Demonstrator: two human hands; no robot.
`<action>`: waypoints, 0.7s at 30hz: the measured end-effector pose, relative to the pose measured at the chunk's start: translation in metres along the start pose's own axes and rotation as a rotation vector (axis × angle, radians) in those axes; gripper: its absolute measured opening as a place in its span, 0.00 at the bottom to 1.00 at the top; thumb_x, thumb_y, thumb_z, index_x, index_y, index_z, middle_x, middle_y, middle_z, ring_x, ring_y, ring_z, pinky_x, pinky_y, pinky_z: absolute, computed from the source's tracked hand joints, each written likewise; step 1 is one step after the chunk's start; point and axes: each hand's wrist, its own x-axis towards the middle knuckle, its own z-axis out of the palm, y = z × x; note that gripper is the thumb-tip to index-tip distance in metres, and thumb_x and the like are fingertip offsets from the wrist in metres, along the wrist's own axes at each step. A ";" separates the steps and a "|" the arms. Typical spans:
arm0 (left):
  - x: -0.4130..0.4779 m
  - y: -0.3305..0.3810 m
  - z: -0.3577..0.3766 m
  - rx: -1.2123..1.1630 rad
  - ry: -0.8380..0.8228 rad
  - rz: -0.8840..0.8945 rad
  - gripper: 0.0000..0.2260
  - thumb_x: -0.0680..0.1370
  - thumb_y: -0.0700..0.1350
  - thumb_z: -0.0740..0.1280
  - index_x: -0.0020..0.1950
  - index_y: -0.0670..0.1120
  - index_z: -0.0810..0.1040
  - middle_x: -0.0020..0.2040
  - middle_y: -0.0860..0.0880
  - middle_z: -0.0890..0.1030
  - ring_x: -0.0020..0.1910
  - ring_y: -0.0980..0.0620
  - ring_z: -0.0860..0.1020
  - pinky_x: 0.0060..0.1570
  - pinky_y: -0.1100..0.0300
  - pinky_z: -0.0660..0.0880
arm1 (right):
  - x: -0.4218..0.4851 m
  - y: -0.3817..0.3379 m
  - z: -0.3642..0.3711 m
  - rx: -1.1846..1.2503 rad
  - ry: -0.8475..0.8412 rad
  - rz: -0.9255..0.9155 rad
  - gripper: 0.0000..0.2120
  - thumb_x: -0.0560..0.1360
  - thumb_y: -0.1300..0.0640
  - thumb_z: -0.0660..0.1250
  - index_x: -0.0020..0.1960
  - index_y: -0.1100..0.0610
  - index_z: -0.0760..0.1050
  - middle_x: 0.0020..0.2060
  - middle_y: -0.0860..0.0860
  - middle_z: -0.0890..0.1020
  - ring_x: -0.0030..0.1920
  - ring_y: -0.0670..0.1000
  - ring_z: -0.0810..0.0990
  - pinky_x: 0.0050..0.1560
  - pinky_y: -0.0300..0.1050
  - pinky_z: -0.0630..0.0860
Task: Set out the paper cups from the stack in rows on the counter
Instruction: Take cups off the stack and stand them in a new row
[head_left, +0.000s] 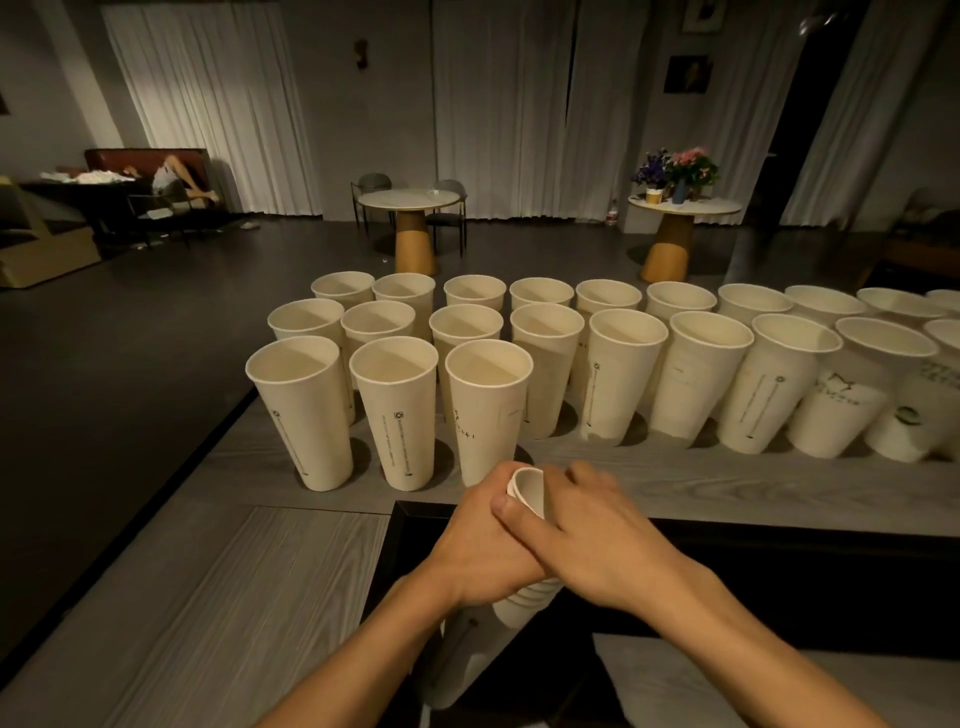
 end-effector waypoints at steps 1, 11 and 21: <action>-0.001 0.003 0.002 0.011 -0.018 0.009 0.31 0.61 0.56 0.82 0.61 0.56 0.75 0.55 0.56 0.83 0.55 0.60 0.82 0.57 0.58 0.81 | -0.004 0.002 -0.001 -0.009 0.001 -0.010 0.34 0.79 0.28 0.48 0.67 0.52 0.73 0.55 0.50 0.74 0.59 0.52 0.70 0.60 0.47 0.68; 0.003 0.015 0.004 -0.088 -0.097 0.010 0.28 0.64 0.47 0.79 0.63 0.47 0.77 0.56 0.44 0.84 0.56 0.44 0.83 0.58 0.37 0.78 | -0.014 0.029 -0.036 0.073 0.195 -0.221 0.37 0.74 0.26 0.51 0.72 0.49 0.71 0.57 0.47 0.72 0.62 0.48 0.69 0.63 0.41 0.66; 0.001 0.003 0.004 -0.133 -0.061 -0.043 0.32 0.65 0.55 0.79 0.67 0.47 0.77 0.60 0.44 0.82 0.61 0.43 0.81 0.60 0.35 0.78 | 0.001 0.051 -0.022 1.308 0.291 -0.115 0.46 0.56 0.42 0.85 0.68 0.56 0.74 0.56 0.53 0.85 0.58 0.53 0.85 0.50 0.45 0.82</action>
